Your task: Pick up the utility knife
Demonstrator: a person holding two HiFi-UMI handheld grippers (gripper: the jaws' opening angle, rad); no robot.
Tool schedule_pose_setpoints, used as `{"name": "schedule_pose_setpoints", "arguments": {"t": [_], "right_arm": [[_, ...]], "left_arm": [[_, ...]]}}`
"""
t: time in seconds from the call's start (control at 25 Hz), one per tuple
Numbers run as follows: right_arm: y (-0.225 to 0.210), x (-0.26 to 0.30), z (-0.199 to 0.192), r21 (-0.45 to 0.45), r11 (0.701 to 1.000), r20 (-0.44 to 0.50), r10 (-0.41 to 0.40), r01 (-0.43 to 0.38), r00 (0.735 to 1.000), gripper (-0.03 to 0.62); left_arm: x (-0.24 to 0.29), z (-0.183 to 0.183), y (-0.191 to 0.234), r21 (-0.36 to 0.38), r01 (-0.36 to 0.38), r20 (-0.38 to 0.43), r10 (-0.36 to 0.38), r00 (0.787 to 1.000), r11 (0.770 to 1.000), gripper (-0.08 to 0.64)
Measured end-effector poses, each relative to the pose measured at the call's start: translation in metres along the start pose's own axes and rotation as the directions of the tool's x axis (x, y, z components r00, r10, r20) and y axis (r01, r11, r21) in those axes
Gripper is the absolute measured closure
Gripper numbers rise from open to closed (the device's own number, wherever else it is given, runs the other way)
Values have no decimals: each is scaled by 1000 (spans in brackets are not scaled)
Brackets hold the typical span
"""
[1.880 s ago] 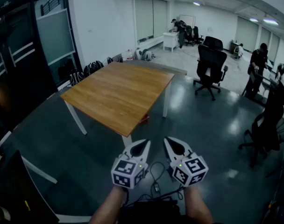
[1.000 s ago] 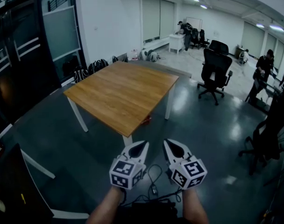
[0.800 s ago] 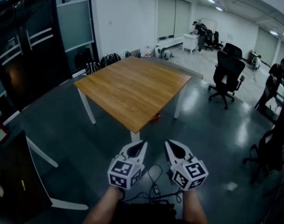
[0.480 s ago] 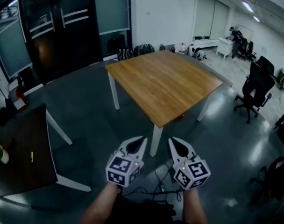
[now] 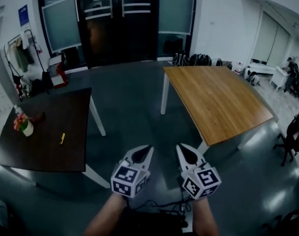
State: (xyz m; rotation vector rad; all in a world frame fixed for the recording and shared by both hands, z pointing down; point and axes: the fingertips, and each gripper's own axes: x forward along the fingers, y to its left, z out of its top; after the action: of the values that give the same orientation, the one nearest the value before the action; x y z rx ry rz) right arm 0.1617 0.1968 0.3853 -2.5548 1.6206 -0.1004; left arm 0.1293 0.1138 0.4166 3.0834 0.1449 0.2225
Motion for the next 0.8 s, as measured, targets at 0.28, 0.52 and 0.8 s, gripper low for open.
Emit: {"name": "schedule_pose_setpoints", "arguments": {"t": [0.28,0.52,0.8], "right_arm": [[95,83,-16,-23,980,-60,195,-196,979,581],[165,138,-31,-17,959,-94,280,-283,955,581],[228,192,-51,-1,925,-124,376,-379,918,581]], "left_arm": [[-70,-11,105,-68,-177,2,178,984,982,554],[-126,-28,182,-109,-290,-13,291,957,951,554],[-172,-48,249,-132,-398,-41,396,917,908,554]]}}
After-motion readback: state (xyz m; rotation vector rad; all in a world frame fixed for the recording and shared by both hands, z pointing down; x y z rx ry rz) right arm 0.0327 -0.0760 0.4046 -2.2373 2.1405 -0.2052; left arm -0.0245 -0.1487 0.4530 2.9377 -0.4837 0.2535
